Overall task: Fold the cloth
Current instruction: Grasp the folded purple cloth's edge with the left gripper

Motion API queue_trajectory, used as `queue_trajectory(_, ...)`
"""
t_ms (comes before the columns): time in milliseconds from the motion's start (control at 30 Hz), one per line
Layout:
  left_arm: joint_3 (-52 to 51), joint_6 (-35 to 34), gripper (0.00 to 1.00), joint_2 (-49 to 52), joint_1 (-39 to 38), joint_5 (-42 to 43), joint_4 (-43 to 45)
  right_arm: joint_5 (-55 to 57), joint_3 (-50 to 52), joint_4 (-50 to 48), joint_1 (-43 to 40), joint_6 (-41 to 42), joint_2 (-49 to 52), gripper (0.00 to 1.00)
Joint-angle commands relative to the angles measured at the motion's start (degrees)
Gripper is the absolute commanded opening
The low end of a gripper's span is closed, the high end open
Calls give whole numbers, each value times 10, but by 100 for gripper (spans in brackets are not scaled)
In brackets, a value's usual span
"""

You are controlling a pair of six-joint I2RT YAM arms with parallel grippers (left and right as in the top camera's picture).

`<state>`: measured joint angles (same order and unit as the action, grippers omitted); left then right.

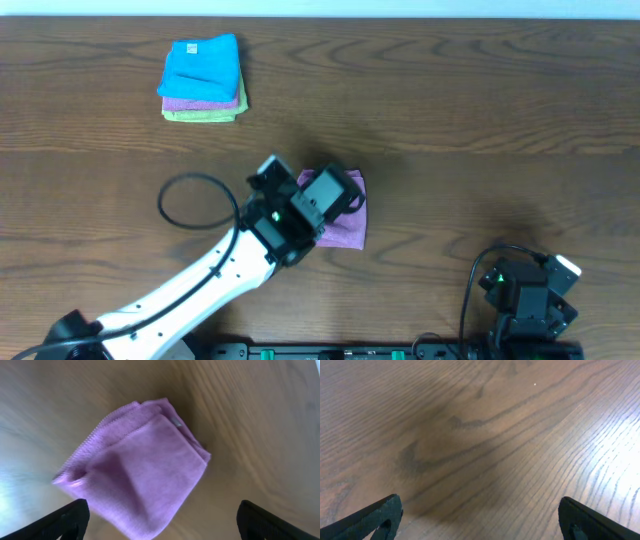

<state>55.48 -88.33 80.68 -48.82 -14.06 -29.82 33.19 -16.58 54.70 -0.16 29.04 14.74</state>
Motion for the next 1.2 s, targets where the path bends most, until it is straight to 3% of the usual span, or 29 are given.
queue_trajectory(0, -62, -53, 95, -7, 0, 26, 88, 8, 4, 1, -5, -4, -4, 99)
queue_trajectory(367, -115, -243, 95, -3, -35, 74, 116, 8, 4, 2, -5, -4, -4, 99)
queue_trajectory(500, -116, -311, 95, -3, -60, 71, 76, 8, 4, 1, -5, -4, -4, 99)
queue_trajectory(1000, -152, -311, 95, 81, -63, 74, 158, 8, 4, 2, -5, -4, -4, 99)
queue_trajectory(1167, -153, -311, 95, 109, -63, 38, 176, 8, 4, 1, -5, -4, -4, 99)
